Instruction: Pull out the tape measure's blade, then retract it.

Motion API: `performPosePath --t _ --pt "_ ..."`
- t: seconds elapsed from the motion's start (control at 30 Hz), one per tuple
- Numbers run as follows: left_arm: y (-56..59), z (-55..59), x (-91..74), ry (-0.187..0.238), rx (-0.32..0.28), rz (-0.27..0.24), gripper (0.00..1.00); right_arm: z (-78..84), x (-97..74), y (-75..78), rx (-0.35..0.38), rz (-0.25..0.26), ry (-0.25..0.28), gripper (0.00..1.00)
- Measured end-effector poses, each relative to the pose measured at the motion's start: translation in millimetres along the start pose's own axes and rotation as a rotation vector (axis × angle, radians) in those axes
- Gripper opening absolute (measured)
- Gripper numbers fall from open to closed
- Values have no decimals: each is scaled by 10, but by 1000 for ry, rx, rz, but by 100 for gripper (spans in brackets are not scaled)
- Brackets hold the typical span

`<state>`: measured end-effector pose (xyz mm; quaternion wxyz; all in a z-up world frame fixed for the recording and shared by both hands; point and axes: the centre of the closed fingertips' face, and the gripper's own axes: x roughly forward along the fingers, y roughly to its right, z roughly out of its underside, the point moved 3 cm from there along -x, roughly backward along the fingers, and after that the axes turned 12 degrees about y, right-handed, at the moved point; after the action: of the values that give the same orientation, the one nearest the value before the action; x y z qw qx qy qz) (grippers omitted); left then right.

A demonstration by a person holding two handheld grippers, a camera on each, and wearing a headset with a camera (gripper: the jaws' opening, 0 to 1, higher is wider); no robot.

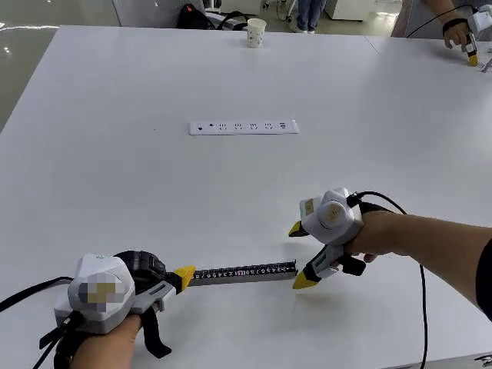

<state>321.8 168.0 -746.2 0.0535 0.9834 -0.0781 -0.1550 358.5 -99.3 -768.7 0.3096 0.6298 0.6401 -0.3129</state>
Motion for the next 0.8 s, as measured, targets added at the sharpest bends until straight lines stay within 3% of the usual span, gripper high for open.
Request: performPosePath --t 0.3,0.67,0.8 --pt "-38 1 9 -9 6 -14 99 93 39 -87 -32 -42 -54 35" --pt "-54 14 -2 -22 2 -22 99 34 74 -94 -35 -50 -51 20" --pt "-56 -7 -1 -3 15 -21 99 41 77 -102 -34 -54 -57 16"
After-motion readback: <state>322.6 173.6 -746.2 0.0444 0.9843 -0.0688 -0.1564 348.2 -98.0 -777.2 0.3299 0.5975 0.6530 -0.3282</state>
